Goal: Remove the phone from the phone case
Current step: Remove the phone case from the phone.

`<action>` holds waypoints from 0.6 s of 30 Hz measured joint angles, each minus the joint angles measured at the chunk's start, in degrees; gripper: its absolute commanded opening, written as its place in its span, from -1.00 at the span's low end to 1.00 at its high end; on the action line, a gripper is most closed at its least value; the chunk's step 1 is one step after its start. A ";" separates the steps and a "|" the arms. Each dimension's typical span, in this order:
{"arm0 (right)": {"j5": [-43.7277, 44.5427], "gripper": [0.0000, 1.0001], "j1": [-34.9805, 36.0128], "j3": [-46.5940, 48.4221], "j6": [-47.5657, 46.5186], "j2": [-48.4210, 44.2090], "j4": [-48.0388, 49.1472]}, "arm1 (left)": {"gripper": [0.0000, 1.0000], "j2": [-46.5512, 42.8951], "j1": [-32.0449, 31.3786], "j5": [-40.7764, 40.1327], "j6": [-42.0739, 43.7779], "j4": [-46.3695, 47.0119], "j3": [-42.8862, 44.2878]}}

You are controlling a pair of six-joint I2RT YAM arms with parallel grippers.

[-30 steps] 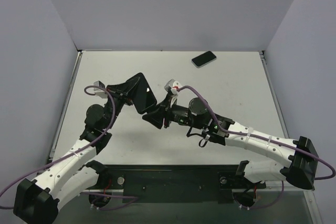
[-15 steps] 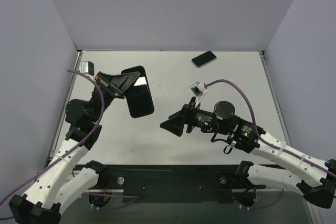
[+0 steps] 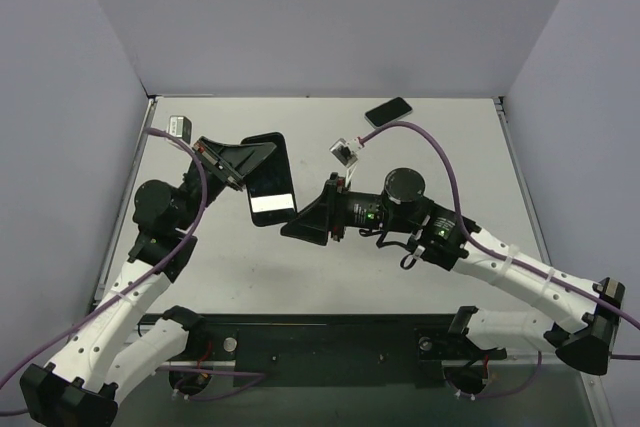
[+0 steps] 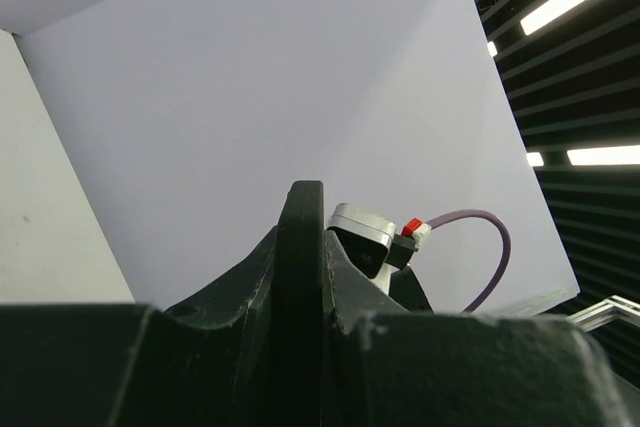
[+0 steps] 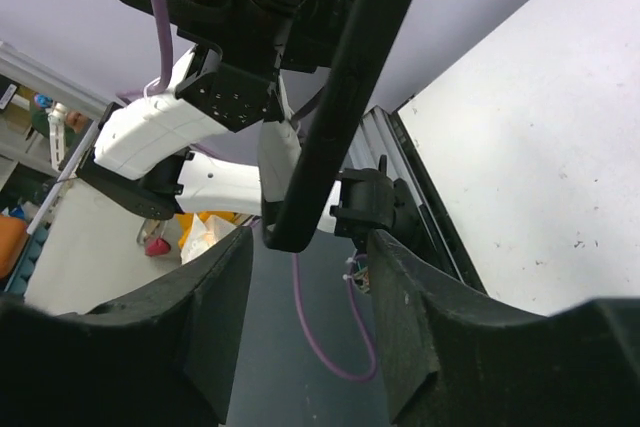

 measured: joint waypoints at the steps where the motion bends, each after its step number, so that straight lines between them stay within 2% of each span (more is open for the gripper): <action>1: -0.35 -0.18 -0.13 0.00 0.04 0.37 0.00 | -1.00 0.00 0.00 0.13 -0.11 0.00 0.00; 5: -2.40 -0.24 -0.79 0.13 1.05 1.68 1.07 | -1.00 0.00 0.04 0.63 -0.46 0.02 0.00; 12: -4.42 -0.21 -1.38 0.20 3.85 3.17 5.27 | -1.00 -0.09 0.33 1.31 -0.59 -0.02 0.00; 14: -4.39 -0.33 -1.38 0.20 4.24 3.19 5.92 | -1.00 -0.17 0.33 1.44 -0.63 -0.02 0.00; 18: -4.63 -0.73 -1.38 0.55 4.48 3.56 6.51 | -1.00 -0.22 0.37 1.66 -1.09 -0.04 0.00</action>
